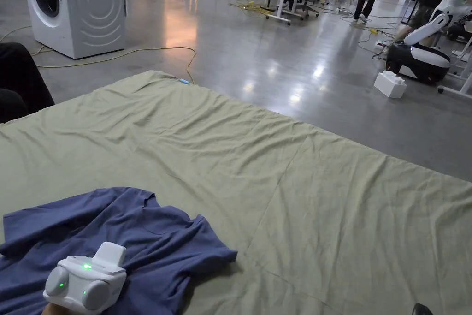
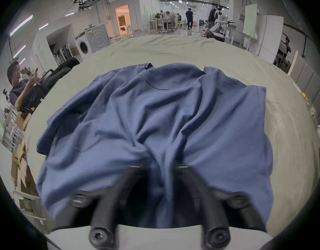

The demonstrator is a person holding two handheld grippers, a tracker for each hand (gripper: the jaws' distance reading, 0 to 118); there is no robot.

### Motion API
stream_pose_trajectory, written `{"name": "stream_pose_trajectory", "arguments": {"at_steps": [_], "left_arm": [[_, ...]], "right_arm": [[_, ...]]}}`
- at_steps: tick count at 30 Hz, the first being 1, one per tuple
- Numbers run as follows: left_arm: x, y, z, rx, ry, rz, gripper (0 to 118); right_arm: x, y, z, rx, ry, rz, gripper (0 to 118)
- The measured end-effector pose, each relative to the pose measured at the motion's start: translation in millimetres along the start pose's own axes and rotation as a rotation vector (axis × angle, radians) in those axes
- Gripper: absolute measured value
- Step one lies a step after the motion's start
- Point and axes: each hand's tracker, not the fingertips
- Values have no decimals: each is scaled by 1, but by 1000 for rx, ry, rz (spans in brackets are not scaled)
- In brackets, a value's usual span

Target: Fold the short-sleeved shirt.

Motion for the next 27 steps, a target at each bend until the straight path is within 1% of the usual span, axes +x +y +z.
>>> {"name": "stream_pose_trajectory", "arguments": {"at_steps": [1, 7, 12, 14, 17, 21, 24, 27], "left_arm": [[-3, 0, -3, -8, -22, 4, 8], [-11, 3, 0, -6, -60, 59, 6], [-23, 10, 33, 119, -77, 178, 4], [-25, 21, 50, 103, -66, 175, 4], [-28, 36, 80, 181, -62, 167, 4], [-35, 54, 115, 288, -69, 208, 4], [-29, 75, 150, 375, -73, 177, 4], [-16, 99, 181, 459, -114, 154, 4]], "right_arm": [[0, 0, 0, -1, 2, 1, 1], [2, -2, 5, 1, 7, -7, 1], [8, 1, 12, 16, 10, -19, 1], [10, 2, 13, 25, 12, -18, 1], [16, 4, 16, 38, 13, -36, 1], [24, 5, 22, 55, 8, -64, 1], [32, 6, 27, 64, 3, -81, 1], [41, 6, 32, 76, -8, -96, 1]]}}
